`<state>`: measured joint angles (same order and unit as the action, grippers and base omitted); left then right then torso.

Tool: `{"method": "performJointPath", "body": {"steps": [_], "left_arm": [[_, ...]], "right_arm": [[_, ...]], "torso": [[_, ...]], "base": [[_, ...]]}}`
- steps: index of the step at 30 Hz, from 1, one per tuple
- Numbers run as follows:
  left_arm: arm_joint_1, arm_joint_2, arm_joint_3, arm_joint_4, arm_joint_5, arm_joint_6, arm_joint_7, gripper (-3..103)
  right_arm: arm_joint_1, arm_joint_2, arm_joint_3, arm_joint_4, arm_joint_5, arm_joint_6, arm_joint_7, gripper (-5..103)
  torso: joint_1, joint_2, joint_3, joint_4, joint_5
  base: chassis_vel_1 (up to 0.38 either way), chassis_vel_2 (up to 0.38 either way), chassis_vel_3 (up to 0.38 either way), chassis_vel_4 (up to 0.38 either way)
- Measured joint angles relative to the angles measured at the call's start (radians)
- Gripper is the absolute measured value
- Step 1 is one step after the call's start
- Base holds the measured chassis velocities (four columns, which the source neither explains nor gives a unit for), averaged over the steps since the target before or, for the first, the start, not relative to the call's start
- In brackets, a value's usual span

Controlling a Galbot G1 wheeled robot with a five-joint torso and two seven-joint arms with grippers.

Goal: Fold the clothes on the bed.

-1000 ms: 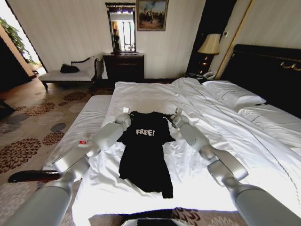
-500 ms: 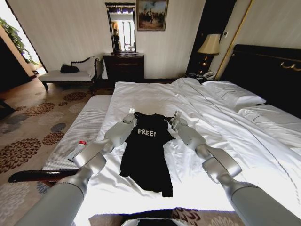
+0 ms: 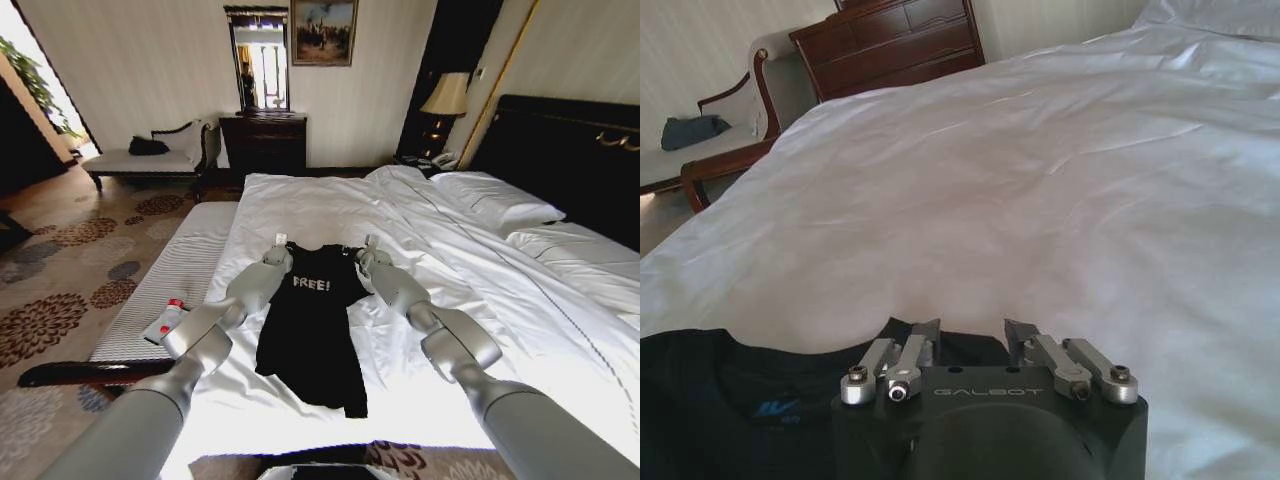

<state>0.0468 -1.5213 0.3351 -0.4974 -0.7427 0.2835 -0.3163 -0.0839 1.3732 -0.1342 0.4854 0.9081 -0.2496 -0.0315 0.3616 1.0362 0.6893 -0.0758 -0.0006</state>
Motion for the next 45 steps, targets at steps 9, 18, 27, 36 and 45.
{"method": "performJointPath", "body": {"steps": [9,18,27,36,45], "left_arm": [[0.031,0.054,-0.013,-0.059,-0.004,-0.012,-0.017,57],[0.090,0.211,0.011,-0.338,-0.149,-0.007,-0.159,90],[0.274,0.469,0.000,-0.825,-0.283,-0.050,-0.248,100],[0.439,0.611,-0.054,-1.027,-0.269,-0.085,-0.233,100],[0.788,0.838,-0.338,-1.280,-0.215,-0.110,-0.154,100]], "right_arm": [[-0.023,-0.045,-0.020,0.094,0.033,-0.027,0.033,68],[-0.138,-0.239,0.004,0.440,0.175,-0.097,0.159,98],[-0.398,-0.479,0.127,0.869,0.297,-0.146,0.248,100],[-0.636,-0.573,0.290,1.093,0.270,-0.140,0.263,100],[-0.817,-0.609,0.358,1.294,0.239,-0.137,0.276,100]], "torso": [[0.000,0.000,0.000,0.0006,0.0000],[0.000,0.000,0.000,0.0007,0.0001],[0.000,0.000,0.000,0.0004,0.0004],[0.000,0.000,0.000,-0.0003,-0.0002],[0.000,0.000,0.000,0.0018,-0.0004]], "base": [[0.000,0.000,0.000,0.000],[0.000,0.000,0.000,0.000],[0.000,0.000,0.000,0.000],[0.000,0.000,0.000,0.000],[0.000,0.000,0.000,0.000]]}}
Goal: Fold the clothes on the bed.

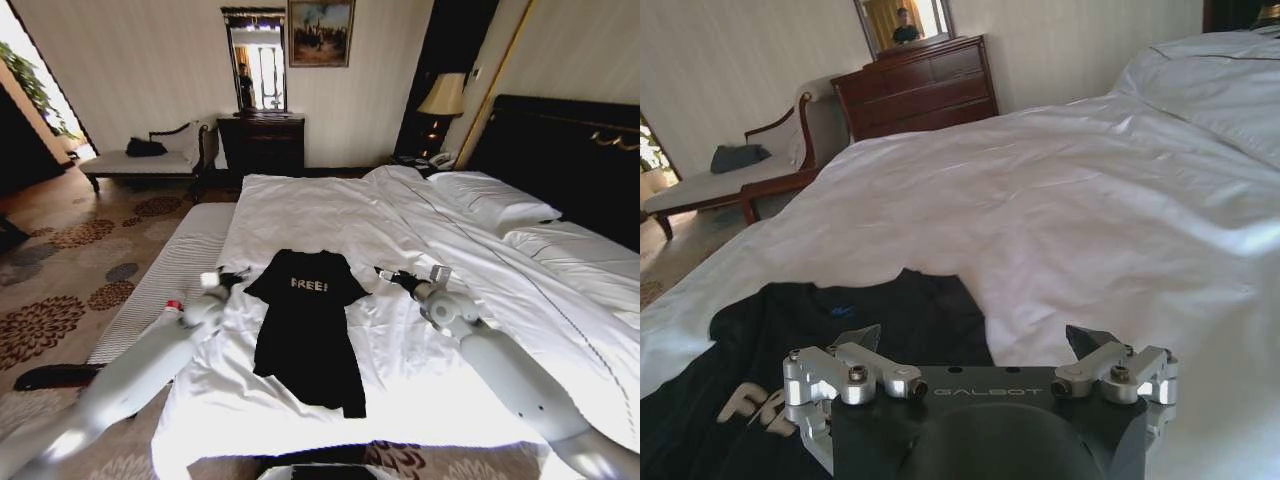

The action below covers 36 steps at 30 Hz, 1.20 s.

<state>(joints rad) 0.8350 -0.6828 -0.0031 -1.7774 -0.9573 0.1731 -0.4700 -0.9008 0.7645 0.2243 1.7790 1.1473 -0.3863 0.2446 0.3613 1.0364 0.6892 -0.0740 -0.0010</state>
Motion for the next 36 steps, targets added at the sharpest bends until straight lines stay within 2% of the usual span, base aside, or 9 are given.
{"method": "performJointPath", "body": {"steps": [4,9,17,24,27,29,30,34,36], "left_arm": [[0.142,0.033,-0.093,-0.076,0.045,-0.033,0.063,100],[0.310,0.042,-0.208,-0.141,0.121,-0.073,0.114,100],[0.542,0.012,-0.361,-0.212,0.238,-0.118,0.197,100],[0.701,-0.041,-0.447,-0.269,0.269,-0.139,0.239,100],[0.801,-0.084,-0.496,-0.297,0.309,-0.171,0.273,100],[0.860,-0.120,-0.525,-0.318,0.325,-0.189,0.288,100],[0.860,-0.120,-0.525,-0.318,0.325,-0.189,0.288,100],[0.948,-0.177,-0.559,-0.350,0.334,-0.210,0.292,100],[0.959,-0.179,-0.559,-0.352,0.341,-0.215,0.292,100]], "right_arm": [[-0.082,-0.014,0.071,0.074,0.007,-0.002,0.005,100],[-0.252,-0.004,0.206,0.174,0.005,-0.006,-0.004,100],[-0.571,0.078,0.391,0.328,-0.128,0.006,-0.094,100],[-0.772,0.137,0.469,0.428,-0.195,0.018,-0.142,100],[-0.902,0.176,0.477,0.484,-0.343,0.055,-0.168,100],[-0.978,0.203,0.458,0.505,-0.527,0.103,-0.193,100],[-0.978,0.203,0.458,0.505,-0.527,0.103,-0.193,100],[-1.061,0.265,0.360,0.509,-0.821,0.184,-0.198,100],[-1.067,0.275,0.341,0.503,-0.869,0.196,-0.195,100]], "torso": [[0.000,0.000,0.000,-0.0020,-0.0001],[0.000,0.000,0.000,-0.0020,0.0007],[0.000,0.000,0.000,-0.0016,0.0003],[0.000,0.000,0.000,-0.0016,0.0004],[0.000,0.000,0.000,-0.0015,0.0003],[0.000,0.000,0.000,-0.0017,0.0002],[0.000,0.000,0.000,-0.0017,0.0002],[0.000,0.000,0.000,-0.0014,0.0004],[0.000,0.000,0.000,-0.0014,0.0005]], "base": [[0.000,0.000,0.000,0.000],[0.000,0.000,0.000,0.000],[0.000,0.000,0.000,0.000],[0.000,0.000,0.000,0.000],[0.000,0.000,0.000,0.000],[0.000,0.000,0.000,0.000],[0.000,0.000,0.000,0.000],[0.000,0.000,0.000,0.000],[0.000,0.000,0.000,0.000]]}}
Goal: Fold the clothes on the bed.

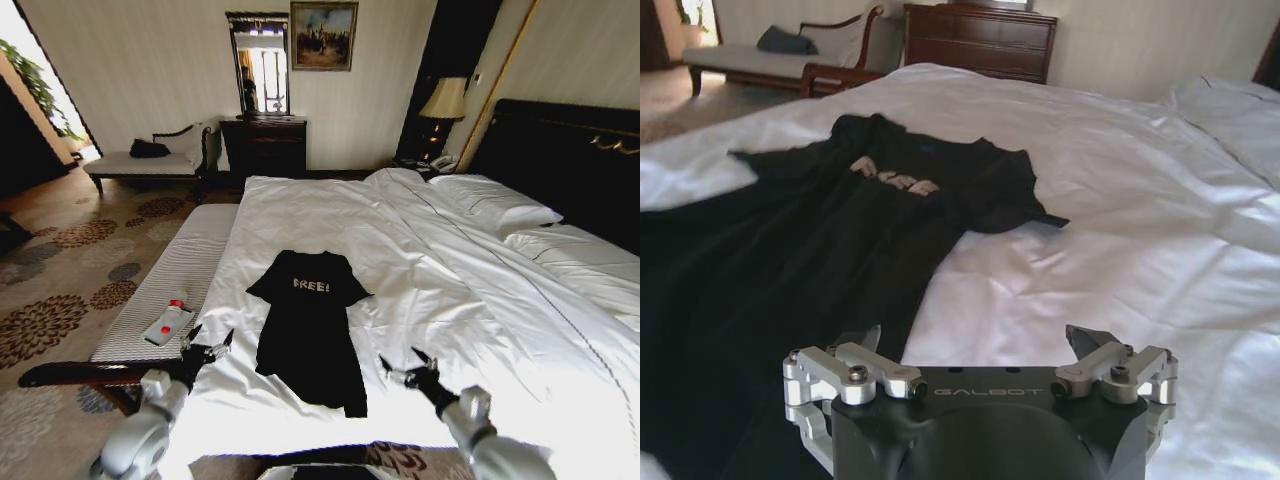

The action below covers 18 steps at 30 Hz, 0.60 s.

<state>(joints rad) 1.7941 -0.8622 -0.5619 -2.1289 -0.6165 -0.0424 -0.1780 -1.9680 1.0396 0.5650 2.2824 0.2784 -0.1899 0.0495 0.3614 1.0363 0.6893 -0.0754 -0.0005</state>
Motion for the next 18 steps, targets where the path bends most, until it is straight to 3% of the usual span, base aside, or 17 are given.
{"method": "performJointPath", "body": {"steps": [2,14,18], "left_arm": [[0.026,-0.004,0.001,-0.008,0.021,-0.011,0.001,100],[0.029,0.008,0.037,-0.034,0.038,-0.001,-0.014,100],[0.014,0.012,0.064,-0.034,0.044,0.012,-0.028,100]], "right_arm": [[-0.012,0.029,-0.062,-0.029,-0.148,0.047,0.011,100],[-0.104,0.062,-0.169,-0.048,-0.360,0.162,0.041,100],[-0.106,0.076,-0.195,-0.099,-0.541,0.248,0.040,100]], "torso": [[0.000,0.000,0.000,-0.0002,0.0001],[0.000,0.000,0.000,-0.0003,-0.0001],[0.000,0.000,0.000,-0.0002,-0.0002]], "base": [[0.000,0.000,0.000,0.000],[0.000,0.000,0.000,0.000],[0.000,0.000,0.000,0.000]]}}
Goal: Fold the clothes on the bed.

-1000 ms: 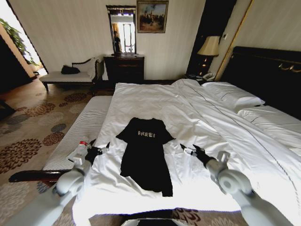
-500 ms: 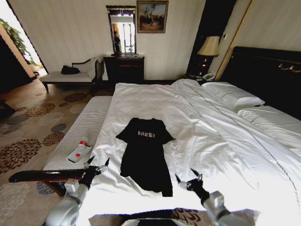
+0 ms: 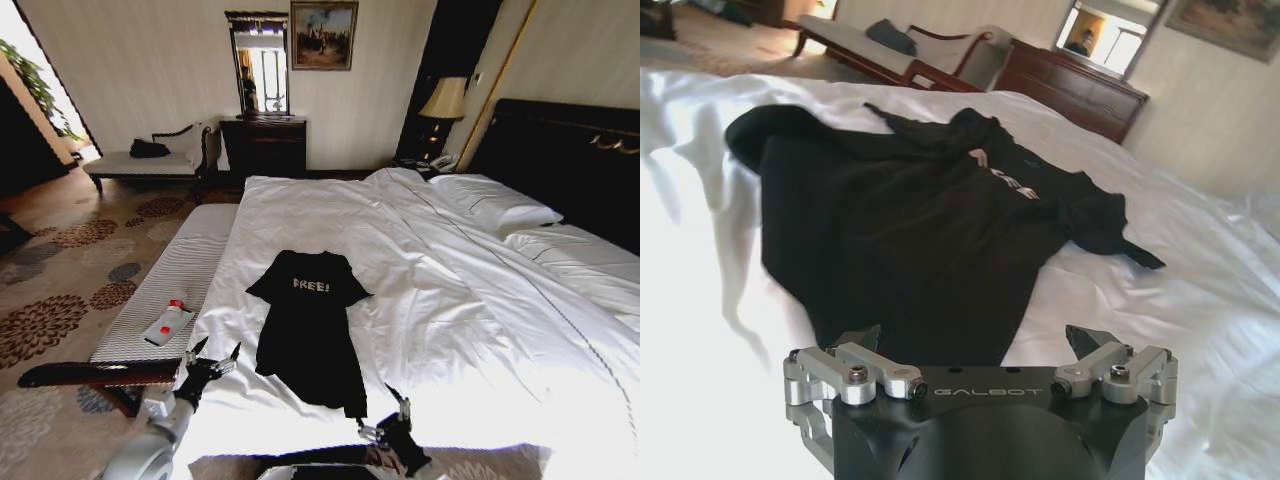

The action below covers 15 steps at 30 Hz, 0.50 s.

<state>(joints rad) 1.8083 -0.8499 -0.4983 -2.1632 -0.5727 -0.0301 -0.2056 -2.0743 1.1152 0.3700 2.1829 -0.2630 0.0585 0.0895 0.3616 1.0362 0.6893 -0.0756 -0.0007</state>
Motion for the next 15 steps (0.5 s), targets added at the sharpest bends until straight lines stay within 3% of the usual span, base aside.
{"method": "performJointPath", "body": {"steps": [15], "left_arm": [[-0.001,0.010,-0.001,0.011,-0.003,0.021,-0.019,100]], "right_arm": [[0.092,-0.004,-0.078,-0.099,-0.100,0.034,-0.003,100]], "torso": [[0.000,0.000,0.000,0.0001,0.0002]], "base": [[0.000,0.000,0.000,0.000]]}}
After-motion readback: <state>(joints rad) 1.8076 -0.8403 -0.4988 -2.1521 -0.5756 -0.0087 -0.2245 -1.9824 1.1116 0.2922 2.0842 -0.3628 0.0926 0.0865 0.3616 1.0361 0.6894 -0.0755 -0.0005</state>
